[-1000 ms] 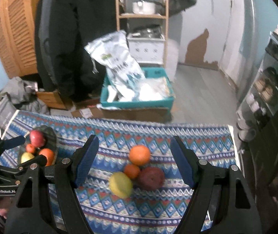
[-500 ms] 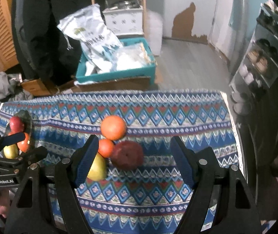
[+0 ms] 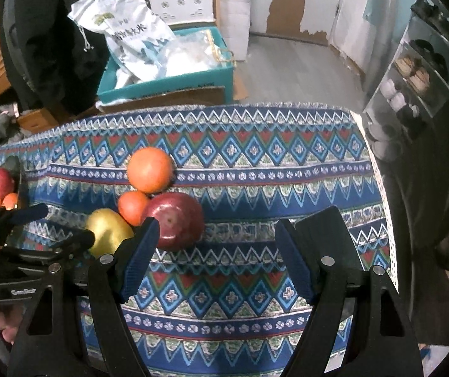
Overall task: Organize fruits
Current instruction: 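Lower the left tool onto the yellow-green pear and close it while the right tool approaches the red apple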
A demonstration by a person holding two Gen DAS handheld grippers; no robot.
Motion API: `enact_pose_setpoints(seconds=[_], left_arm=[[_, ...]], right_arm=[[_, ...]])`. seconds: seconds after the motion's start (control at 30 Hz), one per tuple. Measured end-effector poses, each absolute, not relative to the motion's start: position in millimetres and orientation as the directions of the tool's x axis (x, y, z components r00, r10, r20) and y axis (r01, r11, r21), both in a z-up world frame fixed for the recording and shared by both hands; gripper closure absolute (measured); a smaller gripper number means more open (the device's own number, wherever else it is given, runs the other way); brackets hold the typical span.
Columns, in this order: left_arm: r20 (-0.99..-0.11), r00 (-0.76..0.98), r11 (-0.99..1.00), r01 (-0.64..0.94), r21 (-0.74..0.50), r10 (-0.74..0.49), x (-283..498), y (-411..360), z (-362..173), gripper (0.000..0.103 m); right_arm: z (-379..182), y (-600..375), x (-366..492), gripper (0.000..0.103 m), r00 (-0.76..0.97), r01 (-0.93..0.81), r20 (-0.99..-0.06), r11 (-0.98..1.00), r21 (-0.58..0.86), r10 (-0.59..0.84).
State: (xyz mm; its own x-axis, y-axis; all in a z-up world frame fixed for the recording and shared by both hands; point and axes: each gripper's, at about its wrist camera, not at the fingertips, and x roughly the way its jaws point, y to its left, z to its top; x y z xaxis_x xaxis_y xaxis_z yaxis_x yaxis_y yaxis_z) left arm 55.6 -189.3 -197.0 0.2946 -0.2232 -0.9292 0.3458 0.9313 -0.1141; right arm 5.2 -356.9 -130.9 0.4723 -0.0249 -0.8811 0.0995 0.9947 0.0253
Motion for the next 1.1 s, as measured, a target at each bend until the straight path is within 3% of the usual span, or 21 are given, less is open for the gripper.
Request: enact_pose_setpoints(seconds=[0.53, 0.63, 0.7, 0.73, 1.1], left_arm=[[-0.947, 0.227, 0.915, 0.383, -0.127, -0.227, 62.4, -215.1, -236.6, 0.004], [-0.941, 0.205, 0.905, 0.388, -0.175, -0.270, 64.6, -214.2, -240.1, 0.011], [-0.929, 0.171, 0.890, 0.385, -0.243, -0.327, 64.9, -212.0, -240.3, 0.029], [-0.925, 0.159, 0.885, 0.383, -0.265, -0.345, 64.1, -212.7, -240.0, 0.032], [-0.929, 0.200, 0.893, 0.396, -0.214, -0.312, 55.2, -195.1, -227.5, 0.032]], right_arm=[[-148.6, -364.4, 8.1, 0.026, 0.438, 0.113, -0.899, 0.993, 0.028, -0.024], [-151.9, -364.5, 9.4, 0.026, 0.432, 0.112, -0.902, 0.993, 0.029, -0.023], [-154.1, -364.2, 10.3, 0.026, 0.428, 0.109, -0.903, 0.994, 0.029, -0.021], [-154.6, -363.6, 10.7, 0.026, 0.428, 0.107, -0.903, 0.994, 0.029, -0.019], [-168.2, -349.5, 24.1, 0.026, 0.415, 0.045, -0.909, 0.997, 0.070, 0.045]])
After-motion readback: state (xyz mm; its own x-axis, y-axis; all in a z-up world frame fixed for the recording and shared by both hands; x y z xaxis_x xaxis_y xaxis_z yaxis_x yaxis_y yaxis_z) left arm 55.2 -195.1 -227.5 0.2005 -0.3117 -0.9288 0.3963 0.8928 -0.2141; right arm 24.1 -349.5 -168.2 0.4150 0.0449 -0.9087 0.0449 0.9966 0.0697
